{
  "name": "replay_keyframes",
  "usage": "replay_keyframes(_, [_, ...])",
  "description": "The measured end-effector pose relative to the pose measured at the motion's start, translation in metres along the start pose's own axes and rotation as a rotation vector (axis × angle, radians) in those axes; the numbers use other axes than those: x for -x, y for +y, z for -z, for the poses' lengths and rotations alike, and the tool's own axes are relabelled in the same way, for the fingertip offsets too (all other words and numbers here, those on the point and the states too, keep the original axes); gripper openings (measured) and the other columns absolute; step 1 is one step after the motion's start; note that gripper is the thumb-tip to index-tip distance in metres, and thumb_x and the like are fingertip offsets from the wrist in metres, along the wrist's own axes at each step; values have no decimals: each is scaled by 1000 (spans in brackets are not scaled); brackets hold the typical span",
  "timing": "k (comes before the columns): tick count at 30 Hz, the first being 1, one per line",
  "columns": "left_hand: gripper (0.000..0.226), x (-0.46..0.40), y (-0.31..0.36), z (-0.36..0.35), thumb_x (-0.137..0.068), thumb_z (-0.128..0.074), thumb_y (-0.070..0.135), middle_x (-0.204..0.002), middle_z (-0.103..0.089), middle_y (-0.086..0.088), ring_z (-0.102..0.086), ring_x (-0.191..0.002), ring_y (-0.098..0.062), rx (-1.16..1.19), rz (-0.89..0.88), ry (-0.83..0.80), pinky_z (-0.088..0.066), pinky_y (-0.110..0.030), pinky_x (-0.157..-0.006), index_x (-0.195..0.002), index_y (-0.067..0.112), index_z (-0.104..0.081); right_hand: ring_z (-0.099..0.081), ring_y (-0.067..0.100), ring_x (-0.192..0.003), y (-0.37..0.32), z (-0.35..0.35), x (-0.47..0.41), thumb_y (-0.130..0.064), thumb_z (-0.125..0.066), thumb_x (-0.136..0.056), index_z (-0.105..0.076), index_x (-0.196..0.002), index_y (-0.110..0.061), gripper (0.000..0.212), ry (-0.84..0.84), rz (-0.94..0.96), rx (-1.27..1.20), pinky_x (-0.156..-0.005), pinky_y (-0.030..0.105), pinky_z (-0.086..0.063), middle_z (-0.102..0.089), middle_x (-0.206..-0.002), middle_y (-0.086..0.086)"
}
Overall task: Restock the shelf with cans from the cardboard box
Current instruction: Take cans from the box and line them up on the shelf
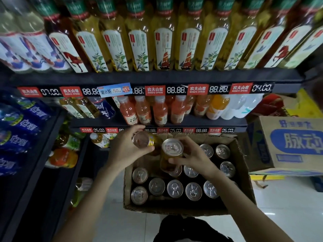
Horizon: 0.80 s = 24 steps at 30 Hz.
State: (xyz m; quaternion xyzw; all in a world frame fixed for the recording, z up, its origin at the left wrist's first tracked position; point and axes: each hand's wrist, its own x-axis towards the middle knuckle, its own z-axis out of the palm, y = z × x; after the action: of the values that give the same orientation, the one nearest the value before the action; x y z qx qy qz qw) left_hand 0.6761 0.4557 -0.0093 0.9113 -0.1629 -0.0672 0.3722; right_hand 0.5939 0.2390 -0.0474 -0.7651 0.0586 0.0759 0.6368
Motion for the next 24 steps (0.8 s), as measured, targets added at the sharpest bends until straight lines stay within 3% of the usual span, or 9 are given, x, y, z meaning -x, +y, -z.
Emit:
replay_keyframes(2, [61, -3, 20, 11, -59, -86, 39, -108, -61, 17, -54, -102, 2, 176, -6, 23, -43, -17, -83, -112, 33, -55, -63, 15, -106, -27, 17, 10, -30, -82, -61, -60, -110, -23, 54, 41, -36, -138, -85, 31, -52, -67, -110, -2])
replay_keyframes(5, [62, -13, 50, 19, -53, -81, 53, -104, -61, 23, -53, -98, 10, 350, -50, 36, -40, -5, -75, -107, 35, -57, -66, 10, -100, -66, 42, 23, -32, -77, -70, -62, -109, -25, 43, 120, -48, -259, -74, 21, -54, -70, -106, -5])
replay_keyframes(7, [53, -19, 71, 23, -53, -72, 57, -96, -65, 26, -58, -94, 8, 444, -115, 64, -45, -8, -75, -101, 37, -61, -68, 9, -96, -91, 57, 31, -34, -71, -72, -62, -108, -27, 38, 181, -24, -290, -72, 23, -55, -69, -107, -4])
replay_keyframes(11, [40, -33, 120, 34, -61, -67, 54, -93, -67, 28, -62, -92, 3, 510, -280, 119, -52, -19, -73, -97, 36, -65, -64, -11, -75, -138, 86, 45, -22, -65, -80, -60, -94, -31, 18, 317, 94, -247, -61, 7, -49, -66, -91, -14])
replay_keyframes(15, [34, -46, 171, 49, -61, -63, 59, -86, -67, 24, -62, -84, 5, 443, -385, 160, -47, -11, -61, -89, 38, -64, -64, -9, -74, -176, 118, 63, -27, -64, -76, -60, -97, -26, 21, 384, 226, -142, -62, 6, -47, -69, -84, -13])
replay_keyframes(20, [48, -67, 244, 63, -64, -56, 68, -84, -62, 12, -59, -80, -10, 70, -601, 342, -46, -27, -65, -85, 24, -62, -65, -4, -74, -216, 166, 76, -35, -74, -71, -61, -94, -24, 28, 404, 345, -68, -63, 10, -50, -65, -89, -5])
replay_keyframes(24, [55, -80, 307, 69, -64, -50, 70, -83, -60, 9, -55, -79, -12, -17, -695, 418, -41, -29, -64, -85, 20, -61, -66, 0, -75, -248, 215, 79, -38, -73, -71, -62, -93, -13, 35, 415, 453, 7, -68, 12, -51, -68, -86, -1])
